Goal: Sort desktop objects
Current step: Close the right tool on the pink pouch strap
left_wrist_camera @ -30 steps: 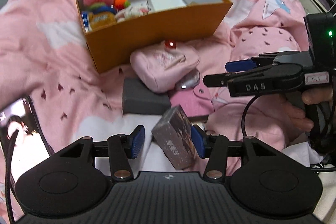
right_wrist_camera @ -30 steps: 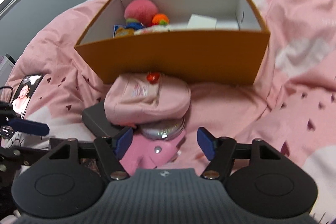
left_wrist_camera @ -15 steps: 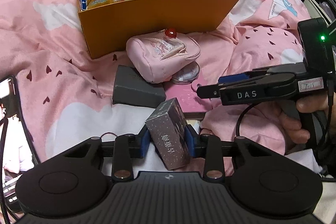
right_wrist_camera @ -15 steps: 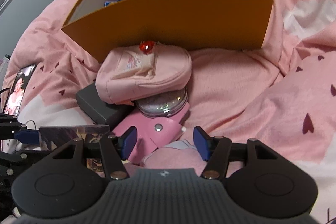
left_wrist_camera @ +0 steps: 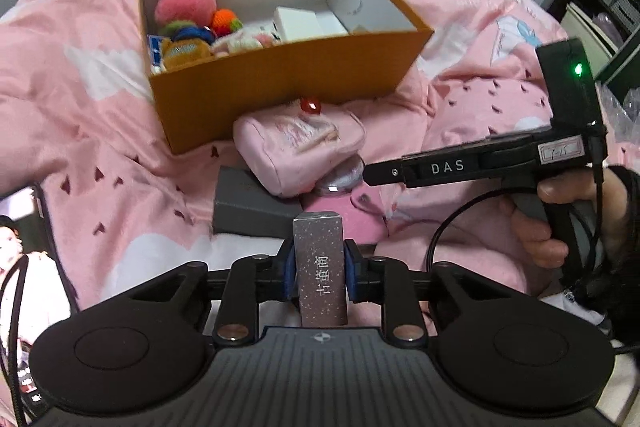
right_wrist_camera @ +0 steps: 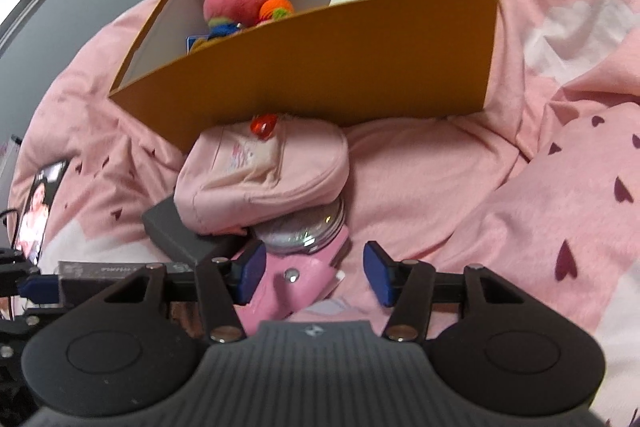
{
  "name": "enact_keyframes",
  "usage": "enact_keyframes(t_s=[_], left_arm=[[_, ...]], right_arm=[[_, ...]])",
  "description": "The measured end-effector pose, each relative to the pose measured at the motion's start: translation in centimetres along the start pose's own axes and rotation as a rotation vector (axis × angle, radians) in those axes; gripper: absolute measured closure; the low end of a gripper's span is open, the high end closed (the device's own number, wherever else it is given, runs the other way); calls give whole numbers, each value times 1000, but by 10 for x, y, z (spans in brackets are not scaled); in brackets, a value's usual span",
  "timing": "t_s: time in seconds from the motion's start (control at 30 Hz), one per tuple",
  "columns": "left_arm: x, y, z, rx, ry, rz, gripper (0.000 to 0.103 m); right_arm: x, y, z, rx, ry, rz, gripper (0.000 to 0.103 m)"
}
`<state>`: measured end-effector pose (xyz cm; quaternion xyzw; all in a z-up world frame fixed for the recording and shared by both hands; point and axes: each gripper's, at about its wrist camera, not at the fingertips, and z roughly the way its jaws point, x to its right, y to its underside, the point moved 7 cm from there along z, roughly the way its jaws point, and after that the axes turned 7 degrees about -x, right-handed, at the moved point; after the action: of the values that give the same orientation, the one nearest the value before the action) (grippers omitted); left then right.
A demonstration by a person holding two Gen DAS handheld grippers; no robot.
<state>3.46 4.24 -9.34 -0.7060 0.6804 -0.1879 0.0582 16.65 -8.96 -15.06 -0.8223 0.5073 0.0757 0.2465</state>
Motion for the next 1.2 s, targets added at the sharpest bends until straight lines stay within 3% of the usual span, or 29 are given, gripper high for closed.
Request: enact_keyframes(t_s=[0.33,0.53,0.87,0.93,1.0,1.2], left_arm=[[-20,-12,-15,39,-45,-39,76],[-28,-10,-4,10,-55,-53,76],[-25,-10,6,18,-72,-58,77],[-23,-10,7,23,-77,-50,77],[-22,-11,8,25,-78,-47,77],[-20,-12,9,28,-83,-39,77]], right_arm=[[12,-28,3,39,-77,128,43],[14,-41,21,36,-116,158,36],[17,-54,38,22,-262,222,29],[13,-55,38,35,-292,203,33],[10,-54,38,46,-316,185,42],[-8,-51,16,94,-306,59,52]])
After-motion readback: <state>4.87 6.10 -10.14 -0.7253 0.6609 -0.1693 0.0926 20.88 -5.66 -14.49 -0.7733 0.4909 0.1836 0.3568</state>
